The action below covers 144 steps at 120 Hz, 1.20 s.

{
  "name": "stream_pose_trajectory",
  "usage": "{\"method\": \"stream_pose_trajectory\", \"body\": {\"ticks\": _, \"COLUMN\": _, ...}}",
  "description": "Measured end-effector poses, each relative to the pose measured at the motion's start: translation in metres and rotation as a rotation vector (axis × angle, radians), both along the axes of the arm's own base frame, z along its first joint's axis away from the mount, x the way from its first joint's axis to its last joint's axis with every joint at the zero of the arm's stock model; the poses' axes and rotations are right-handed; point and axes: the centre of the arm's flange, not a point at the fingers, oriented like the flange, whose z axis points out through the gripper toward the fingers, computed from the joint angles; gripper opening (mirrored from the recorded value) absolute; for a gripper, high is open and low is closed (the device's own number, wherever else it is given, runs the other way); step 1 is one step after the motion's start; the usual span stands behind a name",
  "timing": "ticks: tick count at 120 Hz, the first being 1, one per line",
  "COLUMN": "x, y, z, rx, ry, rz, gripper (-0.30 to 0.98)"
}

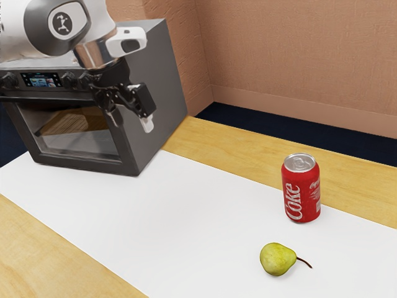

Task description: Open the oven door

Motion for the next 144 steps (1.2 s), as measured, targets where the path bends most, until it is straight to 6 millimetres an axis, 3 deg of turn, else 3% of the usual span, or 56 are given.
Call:
{"method": "stream_pose_trajectory", "body": {"ticks": 18, "x": -0.001, "y": -0.013, "z": 0.002, "rx": -0.005, "ry": 0.006, "rz": -0.06, "gripper": 0.68}}
{"method": "stream_pose_trajectory", "body": {"ticks": 22, "x": -0.017, "y": -0.015, "z": 0.048, "rx": 0.01, "ry": -0.075, "rz": -0.071, "gripper": 0.68}}
{"method": "stream_pose_trajectory", "body": {"ticks": 28, "x": -0.073, "y": -0.022, "z": 0.135, "rx": 0.05, "ry": -0.238, "rz": -0.136, "gripper": 0.68}}
{"method": "stream_pose_trajectory", "body": {"ticks": 37, "x": -0.089, "y": -0.018, "z": 0.148, "rx": 0.155, "ry": -0.219, "rz": -0.235, "gripper": 0.68}}
{"method": "stream_pose_trajectory", "body": {"ticks": 52, "x": -0.102, "y": 0.005, "z": 0.142, "rx": 0.332, "ry": -0.093, "rz": -0.334, "gripper": 0.68}}
{"method": "stream_pose_trajectory", "body": {"ticks": 57, "x": -0.107, "y": 0.042, "z": 0.126, "rx": 0.321, "ry": -0.058, "rz": -0.333, "gripper": 0.68}}
{"method": "stream_pose_trajectory", "body": {"ticks": 66, "x": -0.128, "y": 0.148, "z": 0.086, "rx": 0.29, "ry": -0.007, "rz": -0.253, "gripper": 0.68}}
{"method": "stream_pose_trajectory", "body": {"ticks": 71, "x": -0.134, "y": 0.19, "z": 0.068, "rx": 0.285, "ry": 0.006, "rz": -0.232, "gripper": 0.69}}
{"method": "stream_pose_trajectory", "body": {"ticks": 76, "x": -0.136, "y": 0.214, "z": 0.058, "rx": 0.283, "ry": 0.002, "rz": -0.242, "gripper": 0.69}}
{"method": "stream_pose_trajectory", "body": {"ticks": 82, "x": -0.132, "y": 0.229, "z": 0.05, "rx": 0.283, "ry": -0.018, "rz": -0.278, "gripper": 0.69}}
{"method": "stream_pose_trajectory", "body": {"ticks": 93, "x": -0.109, "y": 0.256, "z": 0.035, "rx": 0.297, "ry": -0.066, "rz": -0.334, "gripper": 0.69}}
{"method": "stream_pose_trajectory", "body": {"ticks": 99, "x": -0.084, "y": 0.255, "z": 0.035, "rx": 0.328, "ry": -0.09, "rz": -0.393, "gripper": 0.69}}
{"method": "stream_pose_trajectory", "body": {"ticks": 109, "x": -0.031, "y": 0.218, "z": 0.023, "rx": 0.35, "ry": -0.131, "rz": -0.55, "gripper": 0.68}}
{"method": "stream_pose_trajectory", "body": {"ticks": 119, "x": -0.007, "y": 0.212, "z": 0.018, "rx": 0.363, "ry": -0.178, "rz": -0.634, "gripper": 0.68}}
{"method": "stream_pose_trajectory", "body": {"ticks": 124, "x": -0.007, "y": 0.211, "z": 0.021, "rx": 0.363, "ry": -0.201, "rz": -0.665, "gripper": 0.68}}
{"method": "stream_pose_trajectory", "body": {"ticks": 134, "x": -0.038, "y": 0.191, "z": 0.014, "rx": 0.35, "ry": -0.203, "rz": -0.743, "gripper": 0.67}}
{"method": "stream_pose_trajectory", "body": {"ticks": 144, "x": -0.049, "y": 0.184, "z": 0.012, "rx": 0.387, "ry": -0.199, "rz": -0.796, "gripper": 0.68}}
